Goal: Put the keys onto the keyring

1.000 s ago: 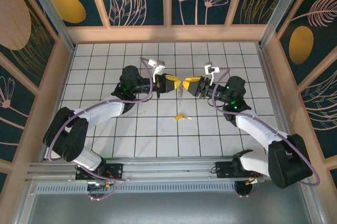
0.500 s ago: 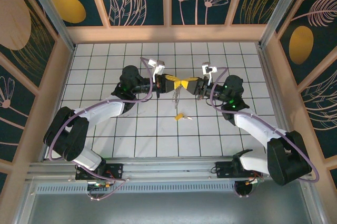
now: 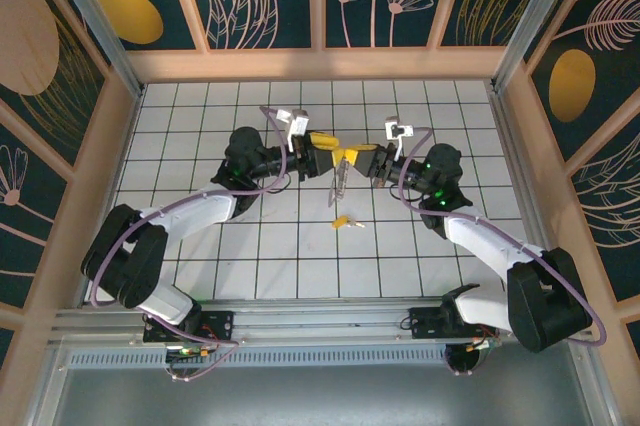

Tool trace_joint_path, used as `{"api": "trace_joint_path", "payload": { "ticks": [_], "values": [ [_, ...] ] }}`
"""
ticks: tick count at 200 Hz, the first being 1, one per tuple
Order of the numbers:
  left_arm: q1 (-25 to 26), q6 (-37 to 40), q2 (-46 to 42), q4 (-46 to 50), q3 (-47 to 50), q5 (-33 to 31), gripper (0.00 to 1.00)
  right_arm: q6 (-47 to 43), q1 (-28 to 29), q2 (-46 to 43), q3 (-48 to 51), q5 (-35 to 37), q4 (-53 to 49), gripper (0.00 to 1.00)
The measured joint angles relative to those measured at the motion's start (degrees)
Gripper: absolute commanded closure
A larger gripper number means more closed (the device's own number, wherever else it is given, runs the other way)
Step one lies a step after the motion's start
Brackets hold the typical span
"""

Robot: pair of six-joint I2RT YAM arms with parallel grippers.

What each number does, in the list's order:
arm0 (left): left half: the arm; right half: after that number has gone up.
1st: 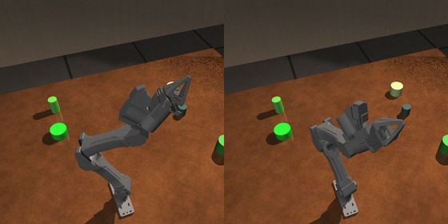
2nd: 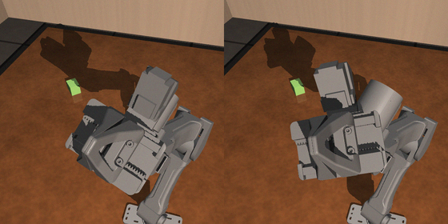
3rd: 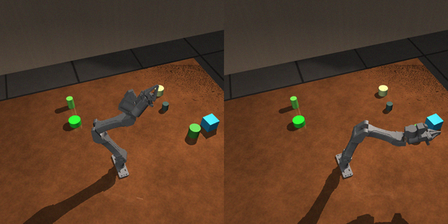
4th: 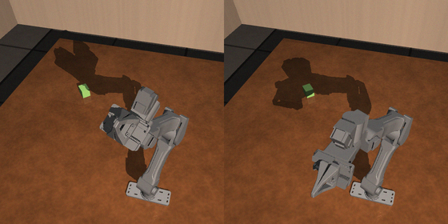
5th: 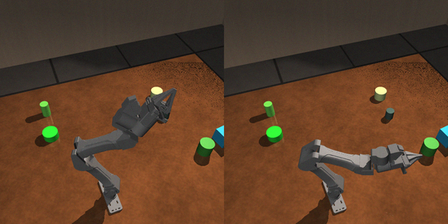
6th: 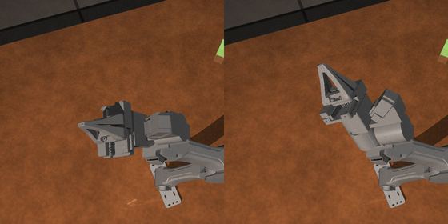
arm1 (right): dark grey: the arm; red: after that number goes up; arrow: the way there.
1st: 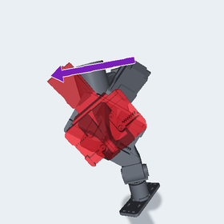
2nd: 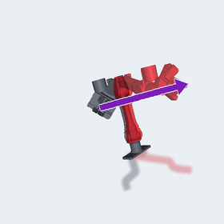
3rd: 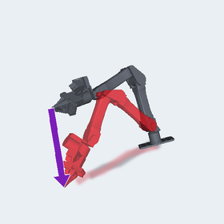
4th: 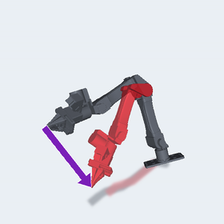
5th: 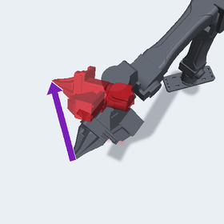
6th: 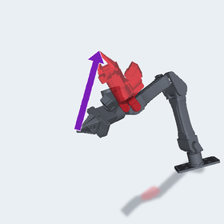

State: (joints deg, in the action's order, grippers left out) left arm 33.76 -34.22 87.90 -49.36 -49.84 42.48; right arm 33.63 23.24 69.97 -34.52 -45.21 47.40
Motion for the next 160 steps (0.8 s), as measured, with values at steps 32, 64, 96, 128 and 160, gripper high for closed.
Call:
{"api": "trace_joint_path", "payload": {
  "ticks": [32, 64, 96, 128, 160],
  "values": [
    [0.0, -6.14, -2.75, -4.24, 2.89, -7.61, 0.38, 1.75, -0.07, -0.07, 1.01, 2.82, 3.04, 1.0],
    [0.0, -10.1, -4.2, -6.93, 4.2, -11.98, 0.4, 4.55, -0.04, -0.46, 2.23, 5.35, 8.13, 1.0],
    [0.0, -11.87, -4.17, -8.48, 4.66, -12.98, 0.43, 7.56, 0.04, -0.44, 2.54, 6.78, 13.94, 1.0],
    [0.0, -12.85, -3.02, -11.08, 4.85, -12.33, 0.45, 9.94, 0.83, 0.76, 2.03, 6.8, 17.68, 1.0],
    [0.0, -14.21, -1.33, -13.9, 4.85, -10.27, 0.46, 12.07, 1.73, 3.41, 1.27, 6.58, 19.93, 1.0]
  ]
}}
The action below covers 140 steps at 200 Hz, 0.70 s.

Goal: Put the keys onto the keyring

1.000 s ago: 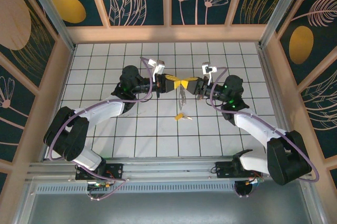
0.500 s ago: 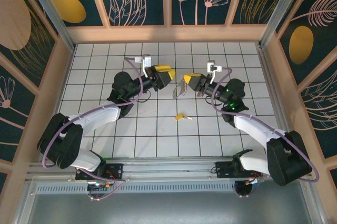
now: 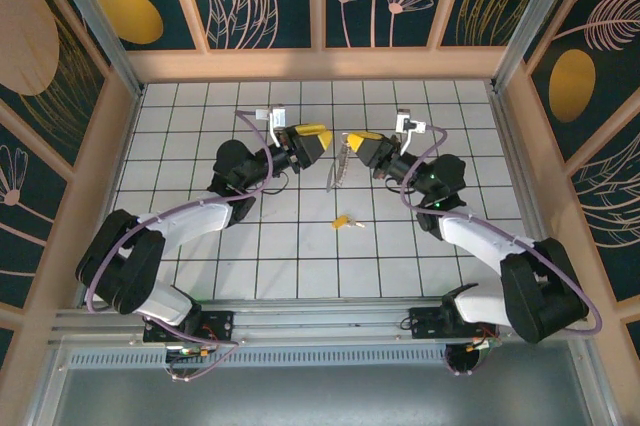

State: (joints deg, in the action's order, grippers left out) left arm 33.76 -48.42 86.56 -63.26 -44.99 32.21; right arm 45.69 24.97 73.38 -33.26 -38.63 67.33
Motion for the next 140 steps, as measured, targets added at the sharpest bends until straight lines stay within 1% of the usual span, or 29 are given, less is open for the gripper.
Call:
{"api": "trace_joint_path", "payload": {
  "ticks": [46, 91, 116, 140],
  "values": [
    [0.13, -1.46, 1.38, -3.52, 0.0, 2.36, 0.48, 1.68, 0.87, 1.84, -0.66, -0.02, 1.4, 1.0],
    [1.14, -1.7, 2.43, -4.66, 0.0, 3.58, 0.51, 2.78, 1.14, 2.97, -1.33, -0.22, 2.86, 1.0],
    [1.46, -1.97, 2.73, -4.76, 0.0, 3.82, 0.57, 2.91, 1.29, 3.37, -1.42, -0.26, 3.04, 1.0],
    [1.68, -2.34, 2.82, -5.16, 0.0, 3.89, 0.67, 2.91, 1.29, 3.56, -1.42, -0.26, 3.04, 1.0]
  ]
}}
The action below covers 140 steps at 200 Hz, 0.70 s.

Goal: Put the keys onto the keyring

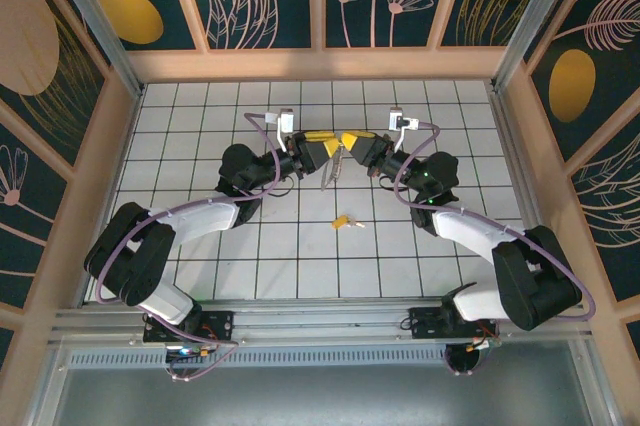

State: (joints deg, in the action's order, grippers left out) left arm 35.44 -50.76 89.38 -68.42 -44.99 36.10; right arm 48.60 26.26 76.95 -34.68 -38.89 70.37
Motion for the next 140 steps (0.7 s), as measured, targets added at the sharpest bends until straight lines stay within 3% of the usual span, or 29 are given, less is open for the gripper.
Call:
{"api": "trace_joint_path", "payload": {
  "ticks": [75, 91, 115, 125, 140],
  "values": [
    [0.26, -0.07, 0.15, -0.92, -0.04, -0.11, 1.0, -0.04, 0.0, 0.11, 0.0, -0.09, 0.07, 1.0],
    [0.26, 0.07, 0.37, -0.96, -0.15, -0.15, 1.0, -0.13, -0.04, 0.11, 0.0, -0.04, -0.09, 1.0],
    [0.39, 0.76, 0.55, -0.17, -0.48, 0.11, 1.0, -0.26, -0.72, -0.15, 0.0, -0.35, -1.84, 0.57],
    [0.59, 1.75, 0.55, 0.55, -0.72, 0.31, 1.0, -0.22, -1.62, -0.81, 0.09, -0.35, -3.26, 0.49],
    [0.74, 3.69, 0.55, 2.25, -1.22, 0.72, 1.0, -0.74, -3.8, -3.19, 0.92, -0.33, -5.22, 0.46]
  ]
}}
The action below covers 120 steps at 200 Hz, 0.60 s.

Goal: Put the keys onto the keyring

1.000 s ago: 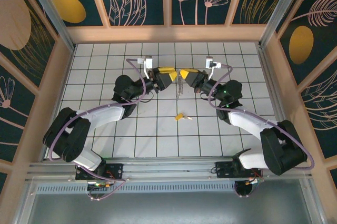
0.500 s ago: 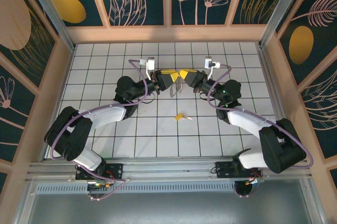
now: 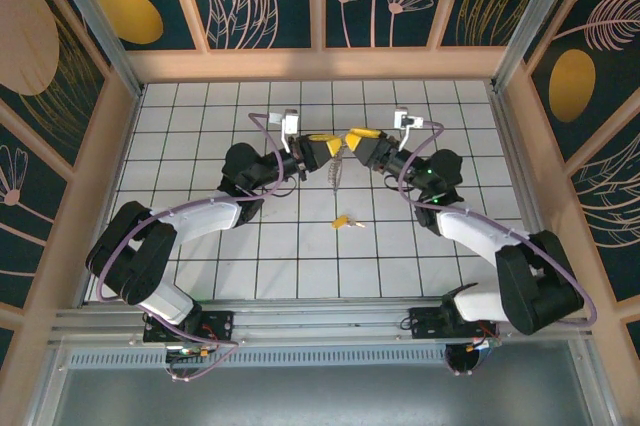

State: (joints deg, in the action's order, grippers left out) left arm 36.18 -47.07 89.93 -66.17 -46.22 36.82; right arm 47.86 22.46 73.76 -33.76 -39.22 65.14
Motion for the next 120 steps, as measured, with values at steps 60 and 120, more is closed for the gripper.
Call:
{"api": "trace_joint_path", "payload": {
  "ticks": [60, 120],
  "values": [
    [0.13, 13.66, -3.04, 15.39, -3.87, 2.8, 1.0, -5.57, -6.21, -11.39, 1.79, -2.47, -10.34, 0.45],
    [0.15, 22.69, -3.89, 28.13, -9.99, 9.18, 1.0, -9.92, -6.38, -10.14, 1.79, -9.7, -15.02, 0.49]
  ]
}}
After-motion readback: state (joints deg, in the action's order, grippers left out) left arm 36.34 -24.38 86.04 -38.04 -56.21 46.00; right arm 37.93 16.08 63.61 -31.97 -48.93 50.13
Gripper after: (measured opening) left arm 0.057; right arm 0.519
